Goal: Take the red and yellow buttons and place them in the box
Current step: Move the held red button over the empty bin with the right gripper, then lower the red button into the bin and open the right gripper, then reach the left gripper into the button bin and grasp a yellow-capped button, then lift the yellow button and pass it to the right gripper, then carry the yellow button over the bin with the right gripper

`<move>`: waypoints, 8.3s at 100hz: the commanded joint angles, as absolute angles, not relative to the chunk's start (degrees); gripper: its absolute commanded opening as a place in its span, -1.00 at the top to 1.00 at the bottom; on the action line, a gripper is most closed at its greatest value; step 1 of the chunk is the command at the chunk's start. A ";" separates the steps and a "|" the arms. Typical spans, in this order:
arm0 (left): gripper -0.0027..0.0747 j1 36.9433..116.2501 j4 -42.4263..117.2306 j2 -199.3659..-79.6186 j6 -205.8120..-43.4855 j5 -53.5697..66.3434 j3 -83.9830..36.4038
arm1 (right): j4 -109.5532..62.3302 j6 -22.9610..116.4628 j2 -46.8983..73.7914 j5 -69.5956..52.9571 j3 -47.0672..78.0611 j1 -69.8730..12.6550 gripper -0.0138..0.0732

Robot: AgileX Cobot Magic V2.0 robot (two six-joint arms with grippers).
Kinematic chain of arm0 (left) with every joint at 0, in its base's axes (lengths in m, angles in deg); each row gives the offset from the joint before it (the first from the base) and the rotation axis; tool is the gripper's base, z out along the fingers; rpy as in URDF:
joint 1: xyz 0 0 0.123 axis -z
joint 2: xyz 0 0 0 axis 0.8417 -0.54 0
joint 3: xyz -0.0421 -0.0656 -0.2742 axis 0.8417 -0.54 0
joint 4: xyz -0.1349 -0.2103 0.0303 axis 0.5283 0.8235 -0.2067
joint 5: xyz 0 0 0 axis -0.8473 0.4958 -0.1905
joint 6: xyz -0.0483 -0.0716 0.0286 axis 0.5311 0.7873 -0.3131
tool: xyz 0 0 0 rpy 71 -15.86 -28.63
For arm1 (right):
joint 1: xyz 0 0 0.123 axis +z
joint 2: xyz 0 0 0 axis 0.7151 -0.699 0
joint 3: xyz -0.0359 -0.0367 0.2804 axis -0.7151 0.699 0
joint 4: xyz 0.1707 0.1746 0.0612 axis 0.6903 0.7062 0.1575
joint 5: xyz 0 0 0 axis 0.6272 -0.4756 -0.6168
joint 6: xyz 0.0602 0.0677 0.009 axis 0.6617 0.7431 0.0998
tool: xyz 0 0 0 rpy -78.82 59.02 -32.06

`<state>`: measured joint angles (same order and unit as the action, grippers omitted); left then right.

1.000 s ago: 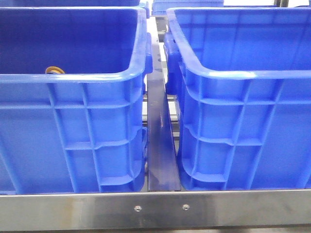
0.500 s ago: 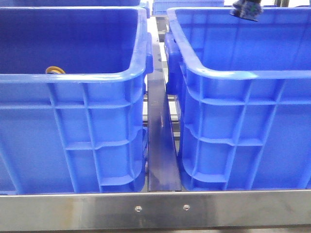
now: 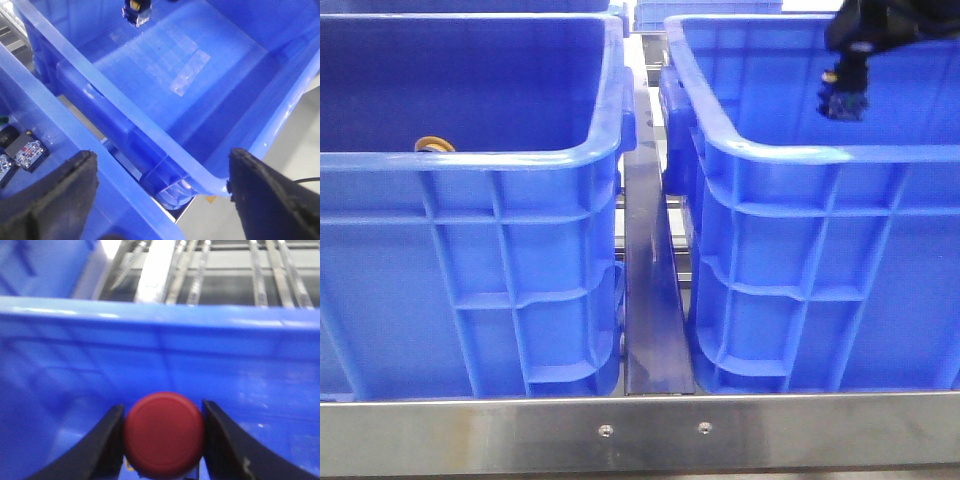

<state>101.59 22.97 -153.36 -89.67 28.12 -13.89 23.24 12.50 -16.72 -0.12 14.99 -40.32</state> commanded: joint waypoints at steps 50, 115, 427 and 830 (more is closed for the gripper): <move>-0.39 102.00 23.68 -151.48 -89.63 23.67 -12.26 | 25.84 12.06 -25.11 5.80 7.90 -40.35 0.13; -0.39 102.00 23.68 -151.48 -89.63 23.67 -12.26 | 25.84 12.06 -27.33 4.82 7.90 -40.35 -0.01; -0.39 69.63 19.33 -183.37 -82.91 47.70 4.80 | 24.98 12.06 20.61 -1.43 37.10 -40.55 -0.60; -0.01 99.49 25.39 -165.31 -90.97 46.20 4.80 | 37.71 37.07 -9.66 -53.47 7.36 -34.27 0.14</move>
